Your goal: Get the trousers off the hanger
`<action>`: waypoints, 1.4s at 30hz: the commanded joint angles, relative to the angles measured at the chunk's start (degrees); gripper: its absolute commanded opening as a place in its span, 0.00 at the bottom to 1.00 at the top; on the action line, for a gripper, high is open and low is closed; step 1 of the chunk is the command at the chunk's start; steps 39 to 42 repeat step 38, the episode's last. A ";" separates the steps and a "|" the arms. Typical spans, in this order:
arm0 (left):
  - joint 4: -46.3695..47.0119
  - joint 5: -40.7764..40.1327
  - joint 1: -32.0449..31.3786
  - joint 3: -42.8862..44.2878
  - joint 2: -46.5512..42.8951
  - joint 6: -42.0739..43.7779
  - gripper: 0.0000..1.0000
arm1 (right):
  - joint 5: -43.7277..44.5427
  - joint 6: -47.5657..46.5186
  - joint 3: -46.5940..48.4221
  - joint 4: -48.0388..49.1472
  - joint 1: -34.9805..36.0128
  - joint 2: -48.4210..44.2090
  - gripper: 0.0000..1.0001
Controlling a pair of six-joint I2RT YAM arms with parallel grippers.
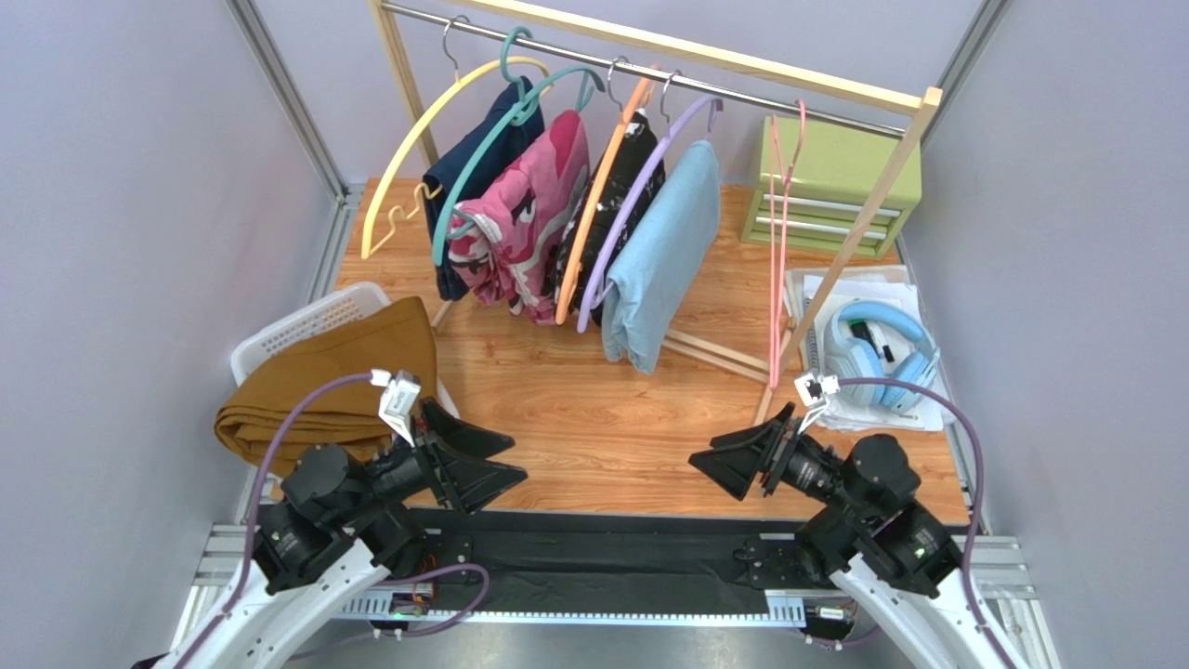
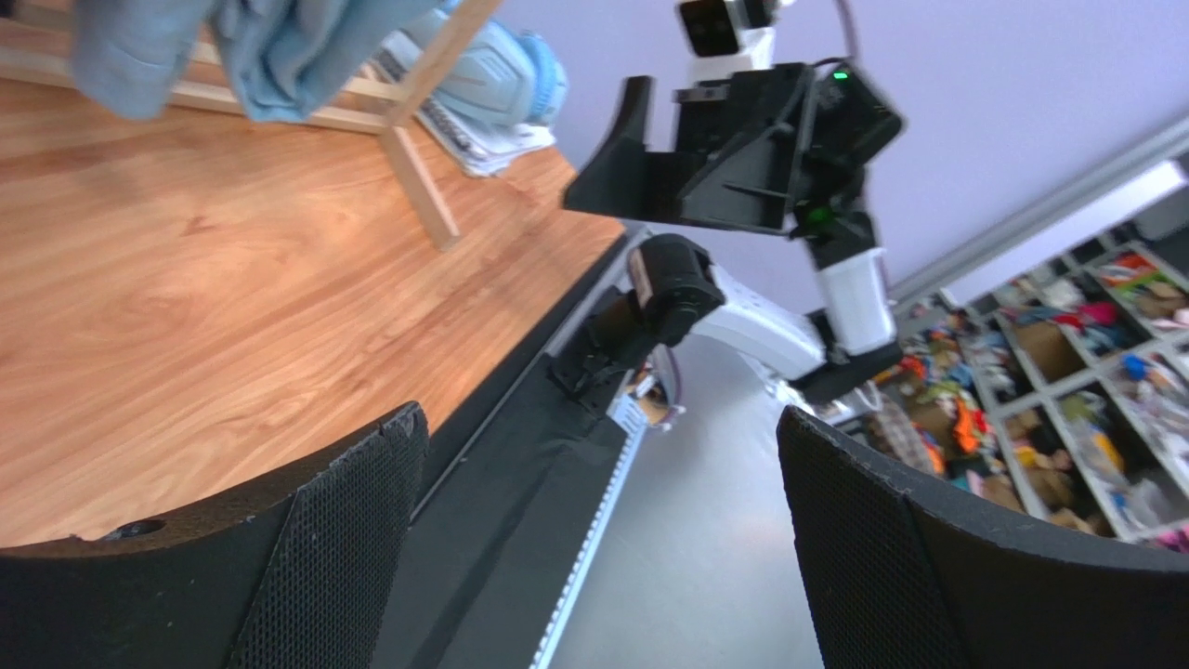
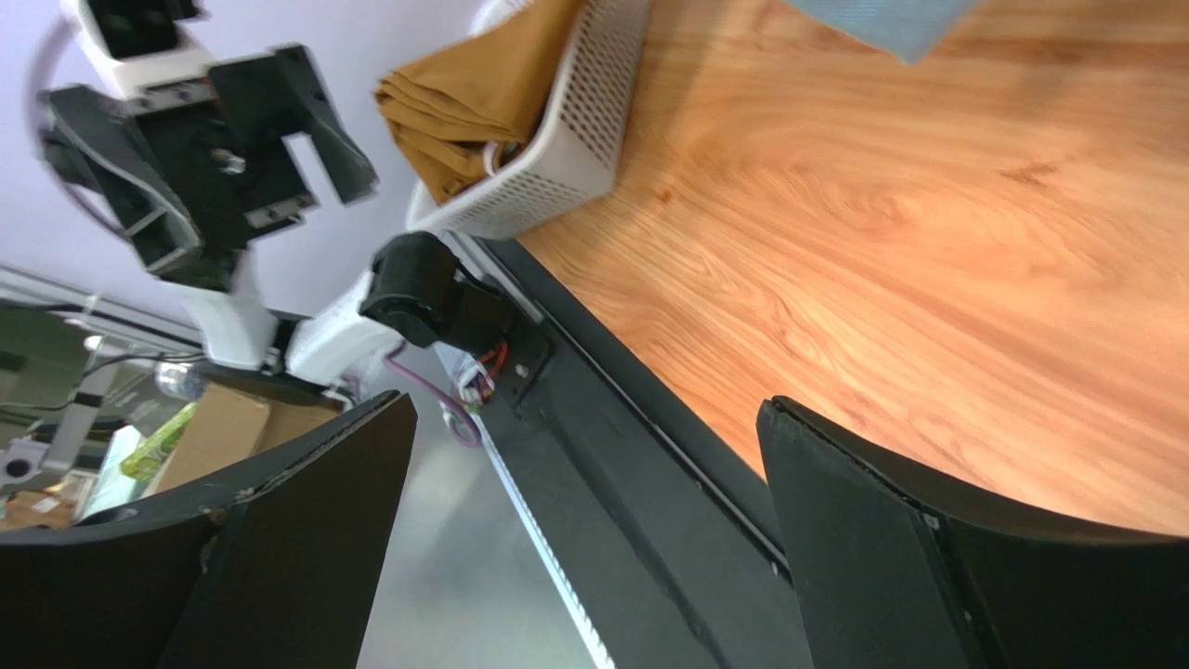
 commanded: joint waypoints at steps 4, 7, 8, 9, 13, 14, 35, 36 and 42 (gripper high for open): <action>25.42 6.76 -0.09 -15.10 -10.02 -10.64 0.99 | -3.29 5.98 -14.66 21.31 0.40 -6.91 1.00; 33.60 8.88 -0.09 -20.28 -8.00 -13.72 1.00 | -1.20 5.56 -19.06 25.55 0.49 -7.09 1.00; 36.83 8.79 -0.09 -21.60 -8.08 -15.47 0.99 | 0.39 4.51 -19.33 24.95 0.40 -7.09 1.00; 37.82 8.27 -0.09 -24.14 -8.34 -16.09 0.99 | 3.10 3.89 -19.59 23.47 0.49 -7.09 1.00; 40.20 7.73 -0.09 -29.42 -10.36 -18.38 0.99 | 10.74 6.16 -21.43 19.94 0.31 -7.00 1.00; 41.34 8.17 -0.09 -30.39 -9.93 -18.56 0.99 | 11.56 8.08 -22.22 19.85 0.40 -6.74 1.00; 36.43 8.17 -0.10 -34.71 -10.02 -16.62 1.00 | 16.05 12.14 -28.12 15.28 0.40 -6.39 1.00; 36.34 8.09 -0.18 -34.62 -10.02 -16.71 0.99 | 16.05 12.32 -28.03 15.11 0.40 -6.39 1.00; 36.78 8.52 -0.18 -34.71 -10.10 -17.15 0.99 | 15.09 12.67 -28.12 15.80 0.40 -6.30 1.00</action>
